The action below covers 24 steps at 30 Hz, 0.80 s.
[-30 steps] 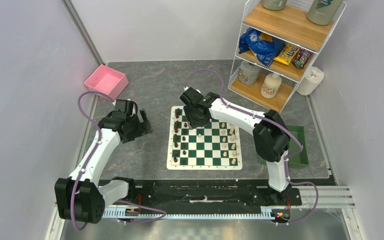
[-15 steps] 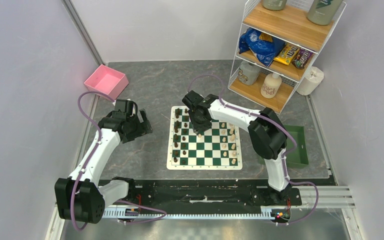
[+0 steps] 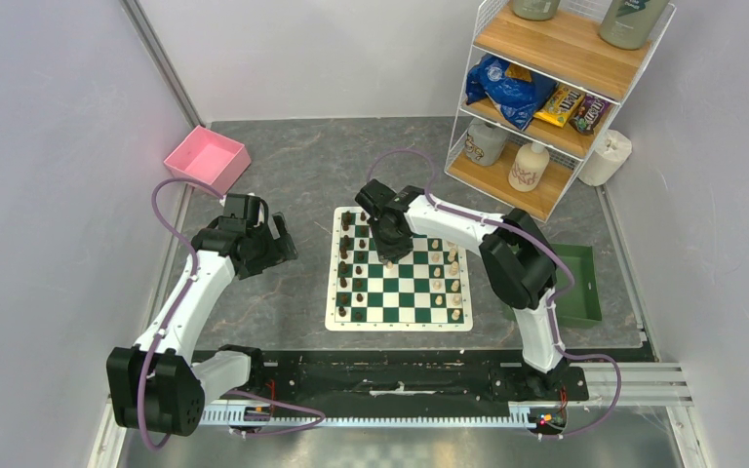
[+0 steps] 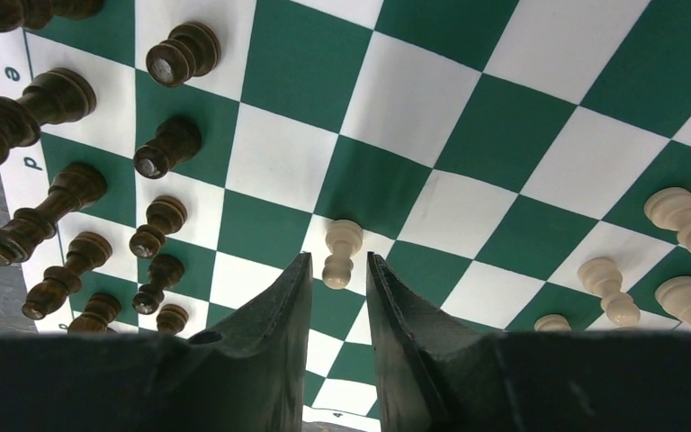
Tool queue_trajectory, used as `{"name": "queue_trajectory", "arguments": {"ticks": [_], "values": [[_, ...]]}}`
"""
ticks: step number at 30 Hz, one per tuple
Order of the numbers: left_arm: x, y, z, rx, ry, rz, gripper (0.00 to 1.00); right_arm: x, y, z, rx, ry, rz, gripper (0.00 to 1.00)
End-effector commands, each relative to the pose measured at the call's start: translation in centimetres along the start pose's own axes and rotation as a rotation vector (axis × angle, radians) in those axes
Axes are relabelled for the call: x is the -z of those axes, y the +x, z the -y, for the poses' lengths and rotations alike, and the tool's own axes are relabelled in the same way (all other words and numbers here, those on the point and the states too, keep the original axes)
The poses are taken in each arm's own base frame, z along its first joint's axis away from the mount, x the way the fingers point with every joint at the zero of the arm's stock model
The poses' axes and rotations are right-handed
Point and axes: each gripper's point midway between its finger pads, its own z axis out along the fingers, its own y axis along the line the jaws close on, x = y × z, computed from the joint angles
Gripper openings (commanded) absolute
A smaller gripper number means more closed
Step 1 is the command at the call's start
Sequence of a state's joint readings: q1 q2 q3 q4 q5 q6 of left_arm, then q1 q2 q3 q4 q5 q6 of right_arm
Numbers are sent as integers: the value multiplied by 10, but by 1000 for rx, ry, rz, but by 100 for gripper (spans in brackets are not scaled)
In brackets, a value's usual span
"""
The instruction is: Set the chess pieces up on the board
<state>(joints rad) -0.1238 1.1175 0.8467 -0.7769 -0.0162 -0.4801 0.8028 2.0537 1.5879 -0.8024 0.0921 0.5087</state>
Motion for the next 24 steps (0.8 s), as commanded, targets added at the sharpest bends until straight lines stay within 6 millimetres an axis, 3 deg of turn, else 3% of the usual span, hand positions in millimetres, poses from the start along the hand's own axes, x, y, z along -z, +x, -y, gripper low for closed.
{"name": "queue_trajectory", "arguments": {"ticks": [1,15,24], "values": [[8,-13,8,-13,30,35,96,-6,5,-3,-13,-8,-20,35],[9,-14,8,-13,32,39,96,-4,9,-3,-14,-14,-26,24],[9,-14,8,-14,33,40,96,24,7,-2,-22,-41,22,20]]}}
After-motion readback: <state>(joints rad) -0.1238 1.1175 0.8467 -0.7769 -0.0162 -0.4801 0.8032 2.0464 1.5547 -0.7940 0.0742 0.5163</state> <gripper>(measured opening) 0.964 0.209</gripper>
